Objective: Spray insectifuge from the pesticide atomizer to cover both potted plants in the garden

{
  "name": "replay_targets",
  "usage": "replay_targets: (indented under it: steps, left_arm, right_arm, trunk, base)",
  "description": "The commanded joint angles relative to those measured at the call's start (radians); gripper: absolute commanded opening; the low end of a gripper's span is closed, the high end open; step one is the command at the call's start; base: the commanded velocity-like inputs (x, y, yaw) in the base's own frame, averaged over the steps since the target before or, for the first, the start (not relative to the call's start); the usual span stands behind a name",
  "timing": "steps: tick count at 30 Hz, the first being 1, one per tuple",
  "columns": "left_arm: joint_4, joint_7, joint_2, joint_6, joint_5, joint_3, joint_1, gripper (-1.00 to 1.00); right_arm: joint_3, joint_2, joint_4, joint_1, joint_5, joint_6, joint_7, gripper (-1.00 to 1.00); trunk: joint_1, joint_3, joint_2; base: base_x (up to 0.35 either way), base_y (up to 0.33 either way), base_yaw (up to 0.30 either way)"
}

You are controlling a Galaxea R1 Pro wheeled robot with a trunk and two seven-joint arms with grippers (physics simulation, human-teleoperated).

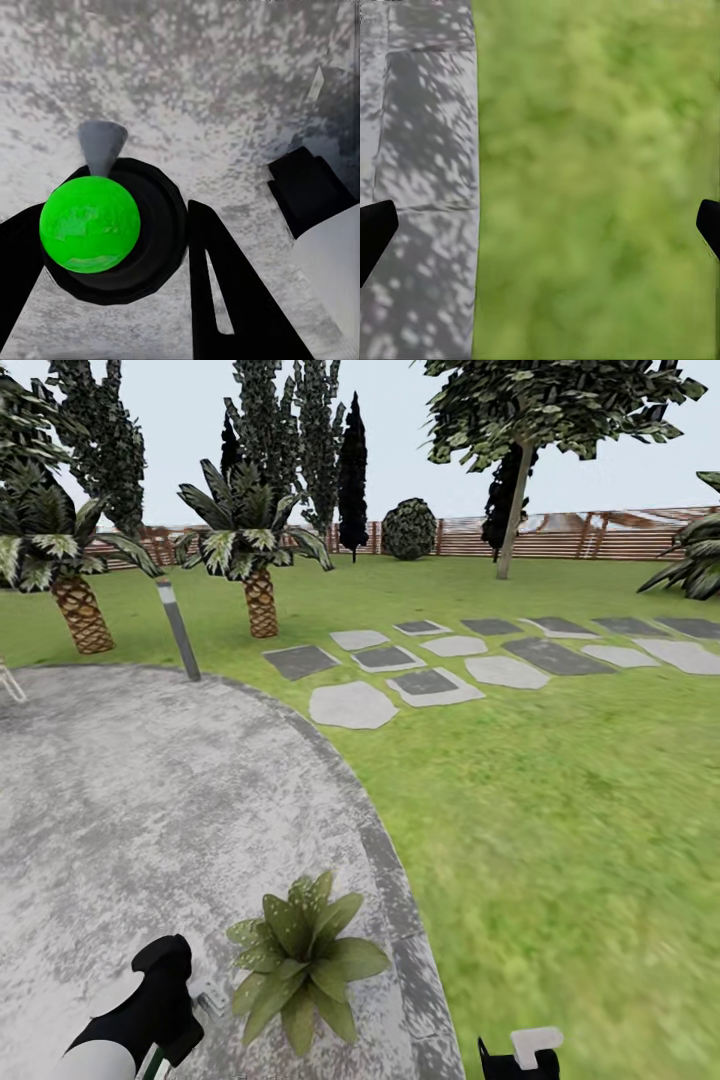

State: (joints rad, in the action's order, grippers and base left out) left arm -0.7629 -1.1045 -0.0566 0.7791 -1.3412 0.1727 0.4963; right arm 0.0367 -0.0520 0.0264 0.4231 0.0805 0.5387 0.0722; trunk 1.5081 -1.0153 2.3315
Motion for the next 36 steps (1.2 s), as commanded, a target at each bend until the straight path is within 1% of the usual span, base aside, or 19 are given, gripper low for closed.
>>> replay_targets:
  steps: [1, 5, 9, 11, 13, 15, 16, 18, 20, 22, 25, 29, 36]
  left_arm:
    - [-0.001, -0.008, 0.001, 0.006, -0.007, 0.002, 0.001, -1.0]
    - [-0.001, -0.006, 0.0, 0.006, -0.007, 0.003, 0.001, -1.0]
    - [-0.002, -0.005, -0.002, 0.006, -0.002, 0.004, 0.001, -1.0]
    - [-0.003, -0.003, -0.005, 0.007, 0.002, 0.009, 0.001, -1.0]
    - [-0.009, -0.002, -0.008, 0.007, 0.003, 0.035, 0.001, -1.0]
    - [-0.015, 0.001, -0.01, 0.007, 0.003, 0.067, 0.001, -1.0]
    - [-0.017, 0.016, -0.009, 0.006, 0.002, 0.076, 0.002, -1.0]
    - [-0.018, 0.063, 0.0, 0.006, 0.002, 0.075, 0.009, -1.0]
    - [-0.017, 0.076, 0.01, 0.006, 0.003, 0.074, 0.012, -1.0]
    - [-0.011, 0.08, 0.017, 0.005, 0.002, 0.075, 0.012, -1.0]
    - [-0.007, 0.081, 0.017, 0.005, 0.002, 0.076, 0.011, -1.0]
    - [-0.005, 0.083, 0.018, 0.005, 0.002, 0.073, 0.011, -1.0]
    - [-0.003, 0.083, 0.018, 0.005, 0.005, 0.074, 0.01, -1.0]
  right_arm:
    - [0.003, 0.0, 0.0, 0.0, 0.008, 0.001, 0.007, 1.0]
    - [0.003, 0.0, 0.0, 0.0, 0.008, 0.001, 0.007, 1.0]
    - [0.003, -0.001, 0.0, 0.0, 0.008, 0.001, 0.006, 1.0]
    - [0.003, -0.002, 0.0, 0.0, 0.008, 0.001, 0.006, 1.0]
    - [0.003, -0.003, 0.0, 0.0, 0.008, 0.001, 0.006, 1.0]
    - [0.003, -0.004, 0.0, 0.0, 0.008, 0.001, 0.006, 1.0]
    - [0.003, -0.005, 0.0, 0.0, 0.008, 0.001, 0.006, 1.0]
    - [0.003, -0.005, 0.0, 0.0, 0.008, 0.001, 0.006, 1.0]
    - [0.003, -0.006, 0.0, 0.0, 0.008, 0.001, 0.006, 1.0]
    - [0.003, -0.006, 0.0, 0.0, 0.008, 0.001, 0.006, 1.0]
    - [0.003, -0.006, 0.0, 0.0, 0.008, 0.001, 0.006, 1.0]
    - [0.003, -0.004, 0.0, 0.0, 0.008, 0.001, 0.006, 1.0]
    - [0.003, 0.0, 0.0, 0.0, 0.008, 0.001, 0.006, 1.0]
  trunk:
    - [0.0, -0.001, 0.0]
    - [0.0, -0.001, 0.0]
    - [0.0, -0.001, 0.0]
    - [0.0, -0.001, 0.0]
    - [0.0, -0.001, 0.0]
    - [0.0, -0.001, 0.0]
    - [0.0, -0.001, 0.0]
    - [0.0, -0.001, 0.0]
    - [0.0, -0.001, 0.0]
    - [0.0, -0.001, 0.0]
    - [0.0, -0.001, 0.0]
    - [0.0, -0.001, 0.0]
    - [0.0, -0.001, 0.0]
  base:
    - [0.002, -0.27, 0.276]
    - [-0.193, -0.203, 0.277]
    - [-0.114, -0.036, 0.272]
    - [-0.011, -0.003, 0.107]
    - [-0.003, -0.001, 0.03]
    - [-0.001, 0.0, 0.009]
    - [0.0, 0.0, 0.002]
    - [0.0, 0.0, 0.0]
    - [0.0, 0.0, 0.0]
    - [0.0, 0.0, 0.0]
    - [0.016, 0.0, 0.0]
    - [0.237, -0.066, 0.016]
    - [0.054, -0.014, 0.234]
